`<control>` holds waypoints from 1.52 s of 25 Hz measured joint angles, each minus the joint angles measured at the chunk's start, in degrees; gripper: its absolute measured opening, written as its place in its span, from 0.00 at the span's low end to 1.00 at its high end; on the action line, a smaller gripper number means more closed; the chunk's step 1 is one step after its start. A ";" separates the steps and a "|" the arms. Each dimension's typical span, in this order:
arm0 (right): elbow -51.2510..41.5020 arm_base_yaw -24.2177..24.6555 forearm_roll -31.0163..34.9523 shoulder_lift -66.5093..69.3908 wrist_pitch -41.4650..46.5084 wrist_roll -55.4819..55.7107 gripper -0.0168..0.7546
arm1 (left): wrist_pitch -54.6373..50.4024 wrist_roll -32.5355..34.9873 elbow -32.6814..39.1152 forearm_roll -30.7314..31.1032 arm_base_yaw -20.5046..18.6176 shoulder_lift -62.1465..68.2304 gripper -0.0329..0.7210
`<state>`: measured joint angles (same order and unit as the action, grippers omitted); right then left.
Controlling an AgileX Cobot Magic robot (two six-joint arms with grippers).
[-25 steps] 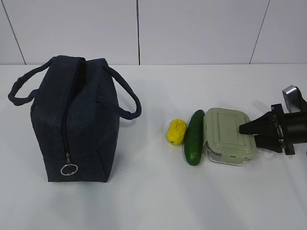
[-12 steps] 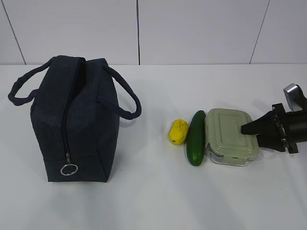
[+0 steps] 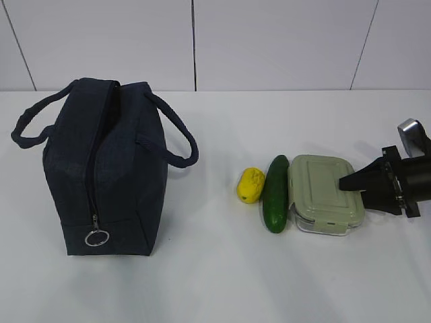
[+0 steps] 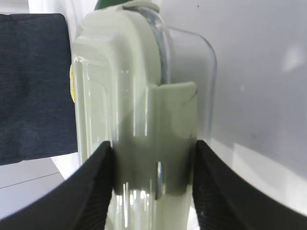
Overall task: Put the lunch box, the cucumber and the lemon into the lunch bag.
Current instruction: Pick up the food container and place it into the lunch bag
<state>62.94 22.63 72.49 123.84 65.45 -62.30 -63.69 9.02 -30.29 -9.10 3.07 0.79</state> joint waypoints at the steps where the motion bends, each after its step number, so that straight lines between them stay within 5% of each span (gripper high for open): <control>1: 0.00 0.00 0.00 0.00 0.00 0.04 0.51 | 0.00 0.00 0.00 0.00 0.00 0.00 0.35; 38: 0.00 0.00 -0.21 0.00 0.10 0.33 0.50 | 0.00 0.00 0.00 0.00 0.00 0.00 0.35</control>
<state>62.94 22.63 72.28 123.84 65.55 -61.97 -63.69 9.02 -30.29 -9.10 3.07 0.79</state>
